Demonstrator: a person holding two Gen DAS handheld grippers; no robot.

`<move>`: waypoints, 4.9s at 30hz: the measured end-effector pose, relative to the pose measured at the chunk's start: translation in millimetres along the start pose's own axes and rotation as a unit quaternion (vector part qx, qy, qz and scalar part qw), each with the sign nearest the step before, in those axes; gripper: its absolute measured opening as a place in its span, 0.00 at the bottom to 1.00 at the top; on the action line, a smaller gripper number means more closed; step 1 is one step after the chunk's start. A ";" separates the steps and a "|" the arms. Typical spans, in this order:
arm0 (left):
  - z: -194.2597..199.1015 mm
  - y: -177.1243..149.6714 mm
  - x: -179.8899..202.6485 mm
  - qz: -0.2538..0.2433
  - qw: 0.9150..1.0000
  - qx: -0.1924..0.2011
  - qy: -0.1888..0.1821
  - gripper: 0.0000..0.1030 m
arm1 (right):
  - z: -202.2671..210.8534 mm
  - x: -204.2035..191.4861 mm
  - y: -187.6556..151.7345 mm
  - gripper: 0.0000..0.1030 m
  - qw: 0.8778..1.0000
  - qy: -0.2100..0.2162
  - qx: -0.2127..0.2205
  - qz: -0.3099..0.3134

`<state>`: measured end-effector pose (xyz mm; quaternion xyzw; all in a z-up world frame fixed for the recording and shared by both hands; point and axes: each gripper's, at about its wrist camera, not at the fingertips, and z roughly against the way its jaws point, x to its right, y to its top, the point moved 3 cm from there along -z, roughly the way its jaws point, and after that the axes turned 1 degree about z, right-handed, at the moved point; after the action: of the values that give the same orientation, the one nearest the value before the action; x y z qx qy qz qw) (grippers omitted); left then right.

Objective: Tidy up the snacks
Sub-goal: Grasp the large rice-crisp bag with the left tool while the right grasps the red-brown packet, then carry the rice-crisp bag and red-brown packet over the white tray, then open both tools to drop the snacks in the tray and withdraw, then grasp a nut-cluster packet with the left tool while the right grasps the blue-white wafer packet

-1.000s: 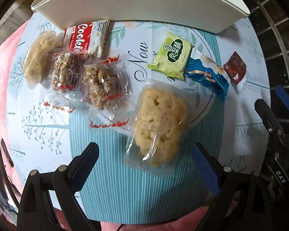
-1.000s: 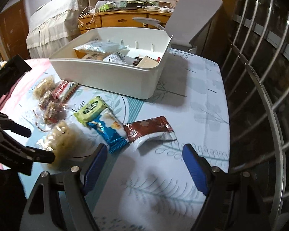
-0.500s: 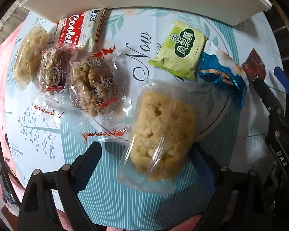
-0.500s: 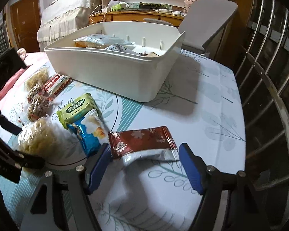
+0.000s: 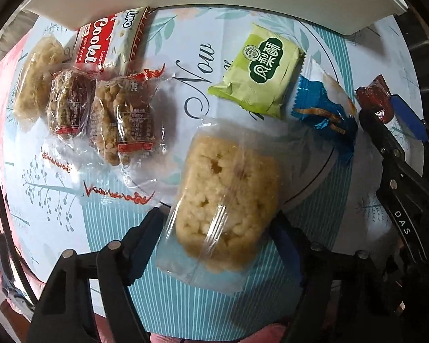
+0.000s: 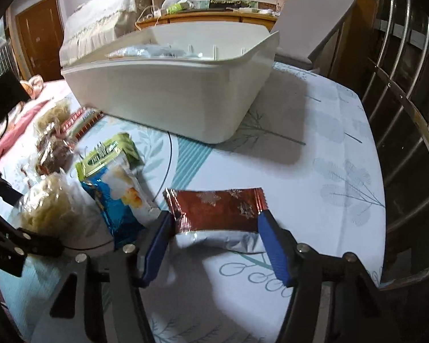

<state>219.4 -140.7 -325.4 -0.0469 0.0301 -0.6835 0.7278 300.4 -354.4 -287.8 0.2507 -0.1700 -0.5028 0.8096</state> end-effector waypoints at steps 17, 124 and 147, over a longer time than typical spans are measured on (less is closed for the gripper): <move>27.0 -8.1 -12.0 0.000 1.000 0.017 -0.012 0.54 | 1.0 9.1 6.3 0.45 0.999 0.004 -0.024 -0.033; 146.4 20.6 -206.1 -0.016 0.982 0.145 -0.117 0.81 | 88.0 -114.2 124.2 0.65 0.986 0.006 -0.020 -0.167; 65.6 2.2 -140.6 0.176 0.970 0.098 -0.133 0.81 | 44.8 -79.8 26.0 0.69 0.989 0.012 -0.147 -0.020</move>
<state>219.7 1.5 -263.3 -0.0604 -0.1264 -0.5320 0.8351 260.8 -283.6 -238.1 0.1379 -0.0794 -0.5354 0.8295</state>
